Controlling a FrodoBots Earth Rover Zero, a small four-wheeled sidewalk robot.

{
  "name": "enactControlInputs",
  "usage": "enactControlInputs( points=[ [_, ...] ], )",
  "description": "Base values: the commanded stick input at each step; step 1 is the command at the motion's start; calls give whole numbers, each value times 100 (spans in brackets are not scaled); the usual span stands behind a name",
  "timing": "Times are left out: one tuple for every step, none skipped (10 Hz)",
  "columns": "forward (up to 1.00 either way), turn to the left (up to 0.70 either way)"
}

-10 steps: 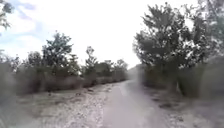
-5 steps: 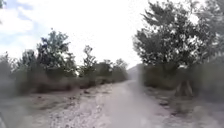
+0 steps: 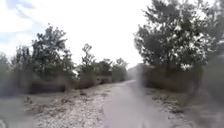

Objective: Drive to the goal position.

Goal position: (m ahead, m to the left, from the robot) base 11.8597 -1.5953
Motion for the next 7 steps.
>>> enactControlInputs(
  points=[
    [69,1],
    [69,1],
    [69,1],
    [69,1],
    [69,1],
    [69,1],
    [69,1]
  ],
)
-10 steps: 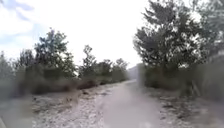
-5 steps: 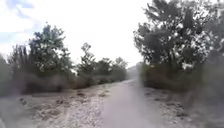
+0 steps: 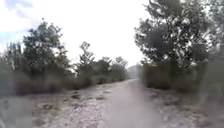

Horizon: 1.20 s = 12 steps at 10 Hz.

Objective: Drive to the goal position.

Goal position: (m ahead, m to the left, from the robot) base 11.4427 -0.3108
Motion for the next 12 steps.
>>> enactControlInputs(
  points=[
    [69,1],
    [69,1],
    [69,1],
    [69,1],
    [69,1],
    [69,1],
    [69,1],
    [69,1],
    [69,1],
    [69,1],
    [69,1],
    [69,1]
  ],
)
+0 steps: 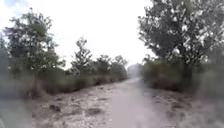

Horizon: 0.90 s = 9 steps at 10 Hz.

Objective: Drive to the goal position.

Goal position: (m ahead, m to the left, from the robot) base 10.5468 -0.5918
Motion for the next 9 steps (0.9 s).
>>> enactControlInputs(
  points=[
    [69,1],
    [69,1],
    [69,1],
    [69,1],
    [69,1],
    [69,1],
    [69,1],
    [69,1],
    [69,1]
  ],
)
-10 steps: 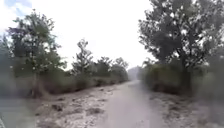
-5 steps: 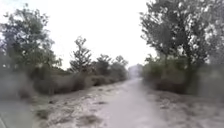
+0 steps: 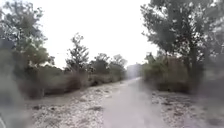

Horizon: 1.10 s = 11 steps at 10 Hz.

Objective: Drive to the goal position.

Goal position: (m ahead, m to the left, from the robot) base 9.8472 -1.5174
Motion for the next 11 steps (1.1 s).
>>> enactControlInputs(
  points=[
    [69,1],
    [69,1],
    [69,1],
    [69,1],
    [69,1],
    [69,1],
    [69,1],
    [69,1],
    [69,1],
    [69,1],
    [69,1]
  ],
)
